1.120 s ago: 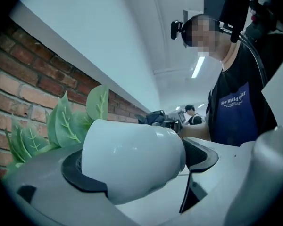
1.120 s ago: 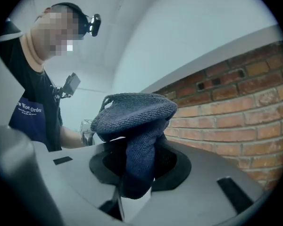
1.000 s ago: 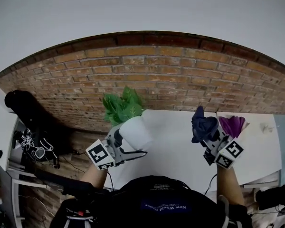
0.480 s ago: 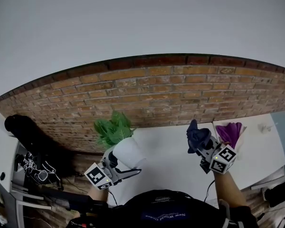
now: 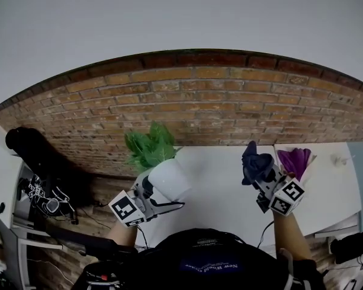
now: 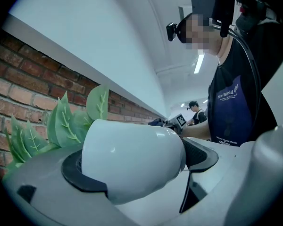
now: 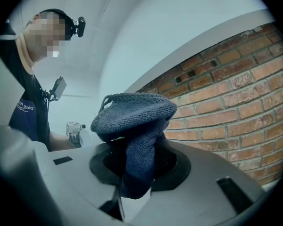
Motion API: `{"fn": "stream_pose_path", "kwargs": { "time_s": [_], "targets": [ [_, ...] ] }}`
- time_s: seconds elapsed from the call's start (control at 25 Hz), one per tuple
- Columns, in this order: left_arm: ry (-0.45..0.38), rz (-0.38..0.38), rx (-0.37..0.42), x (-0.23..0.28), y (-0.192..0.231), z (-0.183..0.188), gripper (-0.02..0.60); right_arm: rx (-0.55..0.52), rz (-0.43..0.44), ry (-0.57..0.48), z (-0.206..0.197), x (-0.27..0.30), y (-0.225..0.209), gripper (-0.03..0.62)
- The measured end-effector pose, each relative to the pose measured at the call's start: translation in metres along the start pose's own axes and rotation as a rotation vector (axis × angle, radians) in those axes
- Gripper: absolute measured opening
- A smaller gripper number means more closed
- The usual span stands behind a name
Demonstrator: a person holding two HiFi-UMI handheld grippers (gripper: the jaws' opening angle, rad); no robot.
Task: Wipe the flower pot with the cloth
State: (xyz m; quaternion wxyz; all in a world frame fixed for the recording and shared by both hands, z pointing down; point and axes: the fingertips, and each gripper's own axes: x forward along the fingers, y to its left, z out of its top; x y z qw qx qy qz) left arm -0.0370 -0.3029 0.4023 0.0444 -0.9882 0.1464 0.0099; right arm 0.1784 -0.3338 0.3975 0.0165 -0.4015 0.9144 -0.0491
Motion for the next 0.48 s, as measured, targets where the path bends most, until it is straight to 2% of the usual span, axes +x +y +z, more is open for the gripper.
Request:
{"fn": "stream_pose_path", "kwargs": {
  "time_s": [0.48],
  "targets": [
    [0.007,-0.033,-0.002,0.0061,0.0005,0.0012,0.517,-0.004,-0.009,0.004,0.0008,-0.0019,0.0008,0.1]
  ]
}}
